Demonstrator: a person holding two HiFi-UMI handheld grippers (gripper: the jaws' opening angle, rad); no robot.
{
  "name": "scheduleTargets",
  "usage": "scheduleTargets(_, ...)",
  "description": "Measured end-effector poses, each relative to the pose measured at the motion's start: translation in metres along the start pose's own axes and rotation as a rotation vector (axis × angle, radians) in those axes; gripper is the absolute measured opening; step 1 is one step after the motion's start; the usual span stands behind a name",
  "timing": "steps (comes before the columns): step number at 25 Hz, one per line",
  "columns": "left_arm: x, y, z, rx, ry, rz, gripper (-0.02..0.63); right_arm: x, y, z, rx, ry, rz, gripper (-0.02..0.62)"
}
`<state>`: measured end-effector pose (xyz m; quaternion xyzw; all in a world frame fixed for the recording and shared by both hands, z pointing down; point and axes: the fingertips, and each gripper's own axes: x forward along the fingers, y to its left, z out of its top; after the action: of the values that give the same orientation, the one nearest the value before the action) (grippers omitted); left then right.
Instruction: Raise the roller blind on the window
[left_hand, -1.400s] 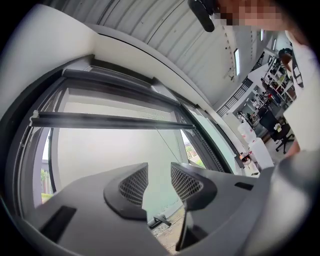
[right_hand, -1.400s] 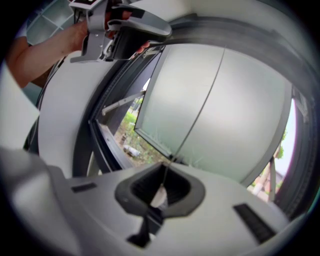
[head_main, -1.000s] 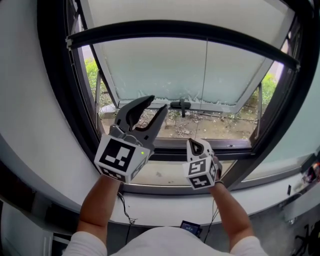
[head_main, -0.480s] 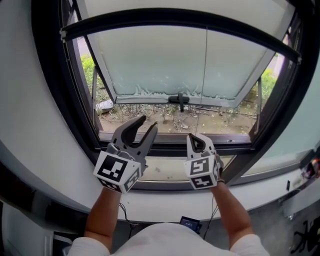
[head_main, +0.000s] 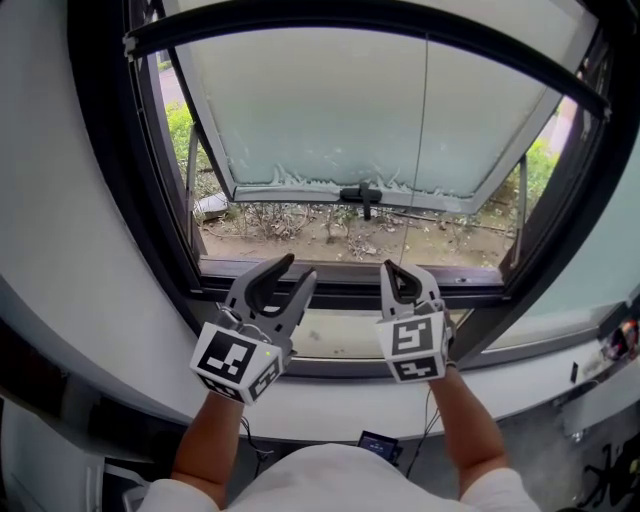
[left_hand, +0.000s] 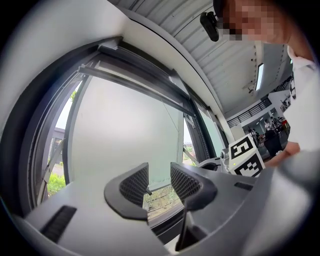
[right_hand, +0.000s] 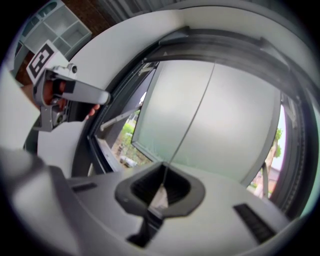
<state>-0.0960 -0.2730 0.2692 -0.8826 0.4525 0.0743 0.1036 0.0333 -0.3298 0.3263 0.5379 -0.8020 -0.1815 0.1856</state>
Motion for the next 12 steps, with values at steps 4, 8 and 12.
scheduleTargets(4,-0.005,-0.004,-0.002,-0.013,0.003,-0.007,0.152,-0.003,-0.003,0.009,0.002,-0.019,-0.003,0.021)
scheduleTargets(8,-0.007,-0.009,-0.007,-0.026,0.014,-0.016,0.152,-0.006,-0.007,0.020,0.003,-0.044,-0.009,0.021)
scheduleTargets(12,-0.007,-0.012,-0.014,-0.038,0.029,-0.024,0.152,-0.009,-0.015,0.033,0.009,-0.075,-0.023,0.021)
